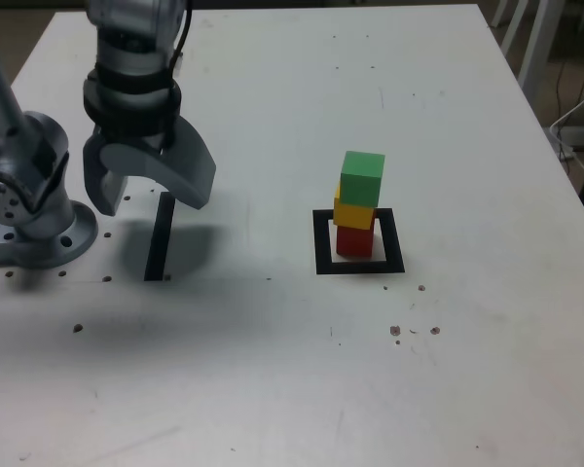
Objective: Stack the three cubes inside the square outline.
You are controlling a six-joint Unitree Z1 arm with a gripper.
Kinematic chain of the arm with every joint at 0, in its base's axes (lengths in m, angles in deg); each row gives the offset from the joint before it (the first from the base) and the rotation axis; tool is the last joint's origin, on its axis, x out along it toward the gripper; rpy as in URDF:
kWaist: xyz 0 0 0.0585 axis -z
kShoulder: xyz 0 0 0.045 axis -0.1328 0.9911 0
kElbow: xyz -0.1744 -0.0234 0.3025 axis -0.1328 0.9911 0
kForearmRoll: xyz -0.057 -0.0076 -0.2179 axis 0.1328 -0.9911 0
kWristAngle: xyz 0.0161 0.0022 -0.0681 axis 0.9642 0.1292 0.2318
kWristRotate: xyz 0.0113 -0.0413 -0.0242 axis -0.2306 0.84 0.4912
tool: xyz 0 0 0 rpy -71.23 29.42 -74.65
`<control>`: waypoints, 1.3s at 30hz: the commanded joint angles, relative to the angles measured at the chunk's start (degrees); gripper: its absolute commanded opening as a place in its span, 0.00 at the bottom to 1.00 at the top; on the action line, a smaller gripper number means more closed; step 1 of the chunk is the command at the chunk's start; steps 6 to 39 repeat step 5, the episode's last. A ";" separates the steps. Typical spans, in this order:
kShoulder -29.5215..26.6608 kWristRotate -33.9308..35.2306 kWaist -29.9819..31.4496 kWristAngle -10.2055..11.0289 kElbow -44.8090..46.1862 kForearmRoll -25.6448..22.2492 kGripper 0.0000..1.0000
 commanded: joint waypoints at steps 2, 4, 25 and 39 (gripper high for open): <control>0.46 0.08 -0.11 -0.33 0.57 0.88 0.99; 0.56 0.08 -0.11 -0.46 0.90 1.30 0.99; 0.60 0.07 -0.11 -0.54 1.07 1.51 0.99; 0.60 0.07 -0.11 -0.54 1.07 1.51 0.99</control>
